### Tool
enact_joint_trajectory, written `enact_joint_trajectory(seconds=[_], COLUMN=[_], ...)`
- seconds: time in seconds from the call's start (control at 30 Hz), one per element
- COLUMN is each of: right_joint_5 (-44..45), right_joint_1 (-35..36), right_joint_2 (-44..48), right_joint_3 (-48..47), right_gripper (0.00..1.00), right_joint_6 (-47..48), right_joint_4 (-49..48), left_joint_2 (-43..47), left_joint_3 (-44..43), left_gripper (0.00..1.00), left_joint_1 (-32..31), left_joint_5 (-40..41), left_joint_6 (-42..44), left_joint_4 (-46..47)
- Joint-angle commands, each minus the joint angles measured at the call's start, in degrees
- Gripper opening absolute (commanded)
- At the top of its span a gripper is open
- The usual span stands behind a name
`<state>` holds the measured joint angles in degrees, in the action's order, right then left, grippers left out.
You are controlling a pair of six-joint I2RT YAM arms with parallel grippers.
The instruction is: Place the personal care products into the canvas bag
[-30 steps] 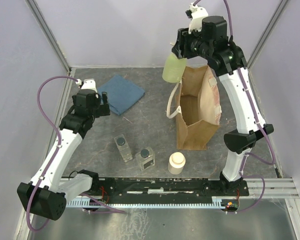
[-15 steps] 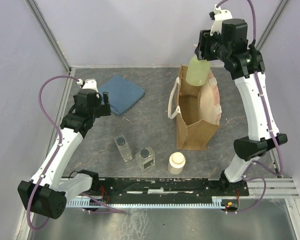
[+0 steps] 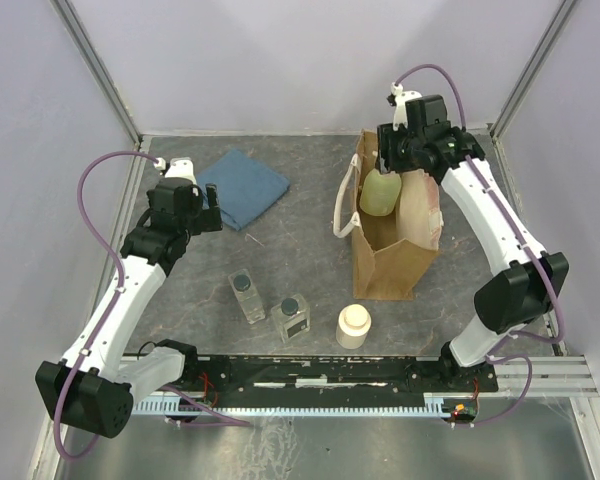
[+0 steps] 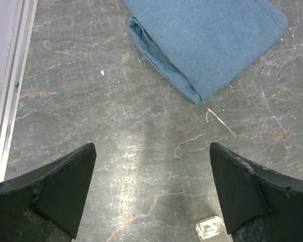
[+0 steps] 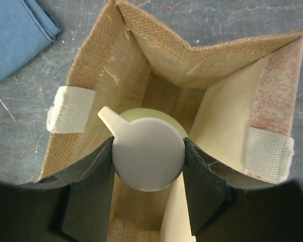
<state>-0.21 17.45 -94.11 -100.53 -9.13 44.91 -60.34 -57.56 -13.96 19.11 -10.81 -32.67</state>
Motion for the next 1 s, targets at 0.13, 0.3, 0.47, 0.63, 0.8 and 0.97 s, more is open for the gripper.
enact_joint_trajectory(seconds=[0.13, 0.3, 0.47, 0.63, 0.8, 0.97], right_joint_5=[-0.7, -0.5, 1.0, 1.7, 2.0, 2.0], right_joint_1=[0.0, 0.0, 0.0, 0.1, 0.0, 0.0], right_joint_2=[0.4, -2.6, -5.3, -5.8, -6.2, -6.2], right_joint_3=[1.6, 2.1, 2.6, 6.3, 9.2, 10.0], right_gripper=[0.00, 0.00, 0.00, 0.00, 0.00, 0.35], right_joint_6=[1.8, 2.9, 4.3, 4.8, 5.2, 5.4], right_joint_4=[-17.6, -19.2, -19.2, -20.5, -21.2, -20.6], left_joint_2=[0.7, 0.1, -0.1, -0.2, -0.6, -0.8], left_joint_3=[-0.1, 0.1, 0.5, 0.6, 0.7, 0.8], left_gripper=[1.00, 1.00, 1.00, 1.00, 1.00, 1.00], left_joint_1=[0.2, 0.2, 0.3, 0.3, 0.2, 0.2], left_joint_5=[-1.1, 0.3, 0.2, 0.1, -0.2, -0.4], left_joint_6=[0.6, 0.9, 0.8, 0.9, 0.7, 0.7], left_joint_4=[2.3, 2.4, 2.5, 2.8, 3.1, 3.1])
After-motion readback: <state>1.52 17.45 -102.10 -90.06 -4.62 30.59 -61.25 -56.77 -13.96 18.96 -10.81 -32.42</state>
